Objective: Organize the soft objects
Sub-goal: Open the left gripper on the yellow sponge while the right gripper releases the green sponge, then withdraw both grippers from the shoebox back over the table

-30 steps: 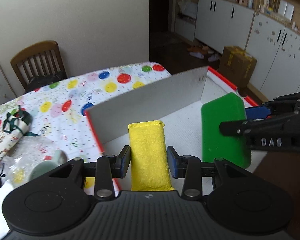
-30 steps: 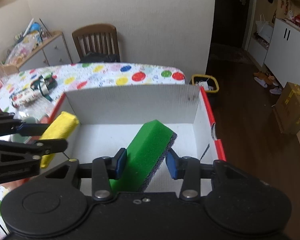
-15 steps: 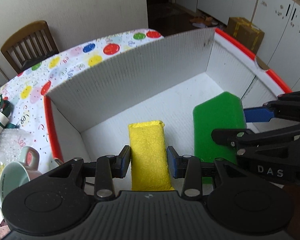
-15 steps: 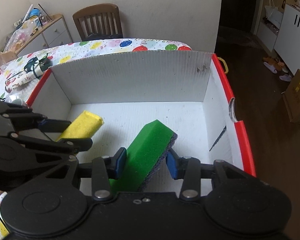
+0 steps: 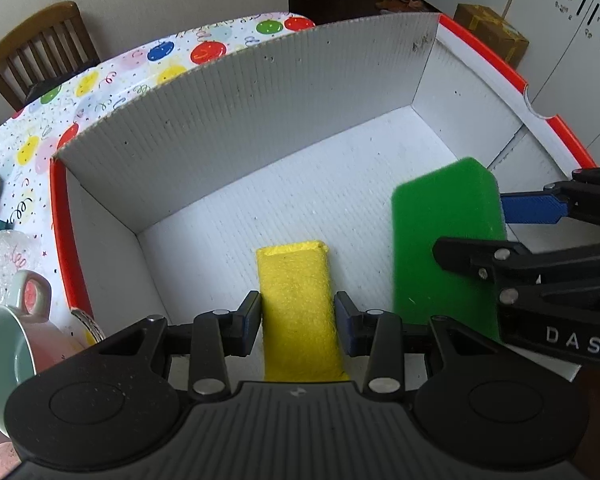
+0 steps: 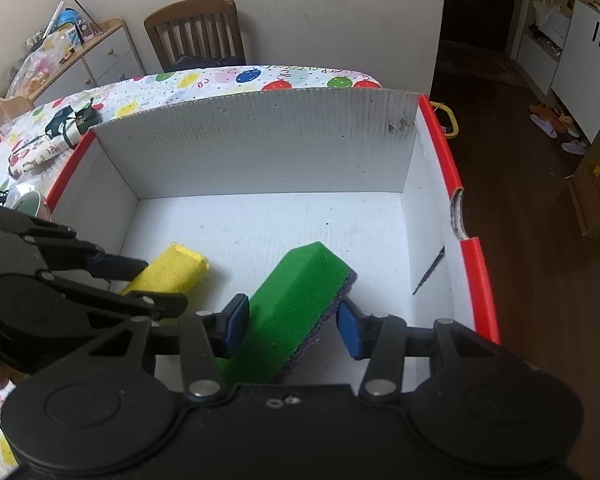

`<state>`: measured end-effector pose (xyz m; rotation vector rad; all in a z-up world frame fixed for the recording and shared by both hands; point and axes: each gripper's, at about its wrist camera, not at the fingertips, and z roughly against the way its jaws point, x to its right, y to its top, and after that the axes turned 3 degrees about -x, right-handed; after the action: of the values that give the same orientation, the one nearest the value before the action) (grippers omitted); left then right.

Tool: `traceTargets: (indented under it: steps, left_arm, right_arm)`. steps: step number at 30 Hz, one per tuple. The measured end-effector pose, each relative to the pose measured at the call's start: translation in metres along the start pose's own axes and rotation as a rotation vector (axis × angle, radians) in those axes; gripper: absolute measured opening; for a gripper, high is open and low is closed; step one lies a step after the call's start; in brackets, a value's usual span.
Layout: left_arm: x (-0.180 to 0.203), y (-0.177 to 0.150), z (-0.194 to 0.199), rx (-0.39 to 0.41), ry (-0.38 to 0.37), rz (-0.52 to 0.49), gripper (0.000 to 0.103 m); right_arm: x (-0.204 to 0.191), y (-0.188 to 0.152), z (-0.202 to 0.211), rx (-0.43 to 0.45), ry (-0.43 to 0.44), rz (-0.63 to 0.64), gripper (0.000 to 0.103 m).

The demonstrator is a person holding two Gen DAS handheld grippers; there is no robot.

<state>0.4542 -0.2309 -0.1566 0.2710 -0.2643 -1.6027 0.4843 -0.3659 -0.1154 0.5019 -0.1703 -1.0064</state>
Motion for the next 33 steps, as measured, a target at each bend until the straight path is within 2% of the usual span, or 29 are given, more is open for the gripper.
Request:
traceTargets:
  steps: [3, 7, 10, 21, 33]
  left_arm:
    - [0.000, 0.000, 0.001, 0.009, 0.016, 0.004, 0.041]
    - [0.001, 0.001, 0.008, 0.040, 0.010, -0.002, 0.058]
    - [0.003, 0.000, 0.015, 0.074, 0.013, -0.013, 0.059]
    - [-0.001, -0.009, 0.059, 0.200, -0.011, 0.027, 0.059]
    - [-0.010, -0.042, 0.127, 0.350, -0.035, 0.063, 0.059]
  right_arm:
    - [0.001, -0.001, 0.003, 0.004, -0.010, 0.008, 0.061]
    - [0.001, -0.002, 0.010, 0.015, -0.006, 0.020, 0.063]
    - [0.001, -0.004, 0.017, 0.029, 0.001, 0.023, 0.068]
    - [-0.006, -0.007, 0.055, 0.100, 0.040, 0.050, 0.070]
    - [-0.028, -0.018, 0.104, 0.209, 0.065, 0.069, 0.074]
